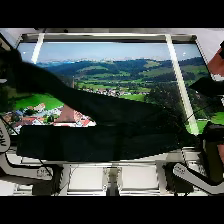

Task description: Fold the clothes and pants, and hang the long-sleeved shirts on hangers.

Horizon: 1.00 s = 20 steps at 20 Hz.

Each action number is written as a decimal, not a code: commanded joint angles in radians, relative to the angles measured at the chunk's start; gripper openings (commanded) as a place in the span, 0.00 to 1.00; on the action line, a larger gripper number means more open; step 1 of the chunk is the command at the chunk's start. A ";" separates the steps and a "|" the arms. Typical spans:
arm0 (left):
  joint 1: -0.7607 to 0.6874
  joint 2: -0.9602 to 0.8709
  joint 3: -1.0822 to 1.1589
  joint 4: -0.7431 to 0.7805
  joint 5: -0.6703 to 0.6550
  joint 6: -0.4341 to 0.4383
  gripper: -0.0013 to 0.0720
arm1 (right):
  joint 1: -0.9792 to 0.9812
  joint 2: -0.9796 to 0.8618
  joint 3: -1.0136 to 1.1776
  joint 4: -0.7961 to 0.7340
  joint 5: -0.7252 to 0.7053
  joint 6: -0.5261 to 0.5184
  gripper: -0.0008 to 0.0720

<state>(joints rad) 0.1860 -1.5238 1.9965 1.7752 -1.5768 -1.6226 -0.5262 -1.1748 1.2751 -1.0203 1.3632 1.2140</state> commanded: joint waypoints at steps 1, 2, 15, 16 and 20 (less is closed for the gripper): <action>0.055 0.018 -0.145 0.005 -0.108 0.055 0.05 | 0.065 -0.077 0.000 -0.069 0.000 0.002 0.71; 0.065 0.018 -0.197 0.005 -0.107 0.060 0.05 | 0.068 -0.103 -0.001 -0.088 0.002 0.006 0.71; 0.214 0.018 -0.665 0.005 -0.002 0.084 0.05 | 0.068 -0.319 -0.079 -0.290 0.229 0.278 0.66; 0.214 0.018 -0.671 0.005 0.017 0.085 0.05 | 0.068 -0.319 -0.102 -0.290 0.223 0.282 0.66; 0.214 0.018 -0.672 0.005 0.069 0.107 0.05 | 0.068 -0.318 -0.178 -0.189 0.055 0.293 0.66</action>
<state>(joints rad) 0.3954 -1.5063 1.3388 1.7802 -1.5547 -1.5364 -0.4591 -1.4902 1.1454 -1.2793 1.5181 1.4906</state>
